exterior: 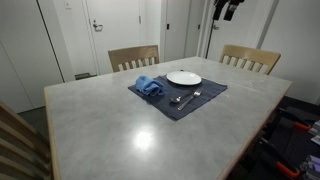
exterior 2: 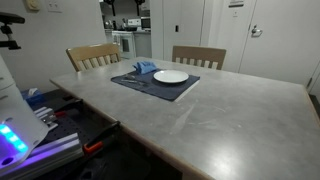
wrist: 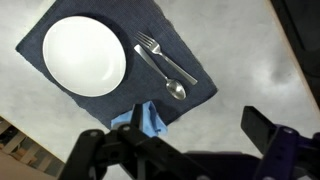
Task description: Put the fork on the plate
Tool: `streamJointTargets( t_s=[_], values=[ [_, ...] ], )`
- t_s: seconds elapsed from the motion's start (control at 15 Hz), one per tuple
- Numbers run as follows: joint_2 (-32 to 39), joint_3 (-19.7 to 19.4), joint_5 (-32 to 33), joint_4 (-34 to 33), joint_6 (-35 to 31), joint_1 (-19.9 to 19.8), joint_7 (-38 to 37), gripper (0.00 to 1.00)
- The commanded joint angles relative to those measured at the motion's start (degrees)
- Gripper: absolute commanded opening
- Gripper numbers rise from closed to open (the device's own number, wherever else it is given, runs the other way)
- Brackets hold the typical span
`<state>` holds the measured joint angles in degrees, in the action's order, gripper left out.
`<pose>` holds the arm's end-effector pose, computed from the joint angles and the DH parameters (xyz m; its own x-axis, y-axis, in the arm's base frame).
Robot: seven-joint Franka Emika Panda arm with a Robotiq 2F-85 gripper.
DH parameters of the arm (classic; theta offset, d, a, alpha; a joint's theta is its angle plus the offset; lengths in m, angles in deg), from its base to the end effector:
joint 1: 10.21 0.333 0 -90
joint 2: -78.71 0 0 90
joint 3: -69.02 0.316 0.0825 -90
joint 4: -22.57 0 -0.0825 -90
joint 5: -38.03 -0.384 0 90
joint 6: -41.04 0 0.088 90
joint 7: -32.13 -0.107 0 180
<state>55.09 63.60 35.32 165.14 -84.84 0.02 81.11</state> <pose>0.4238 0.0364 0.4456 0.5989 0.7890 0.1367 0.7929 -0.6082 0.0366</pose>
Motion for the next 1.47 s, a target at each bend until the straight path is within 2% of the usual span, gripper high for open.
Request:
streamJointTargets(
  t_s=[0.0, 0.33, 0.67, 1.4],
  values=[
    [0.7, 0.7, -0.3, 0.1, 0.0, -0.6, 0.7, 1.00],
    [1.5, 1.0, 0.1, 0.2, -0.1, -0.7, 1.2, 1.00],
    [6.2, 2.3, 1.2, -0.9, -1.9, 0.0, 3.1, 1.00],
    [21.6, 4.6, 1.9, -3.6, -13.8, -1.1, 14.6, 1.00]
  ],
)
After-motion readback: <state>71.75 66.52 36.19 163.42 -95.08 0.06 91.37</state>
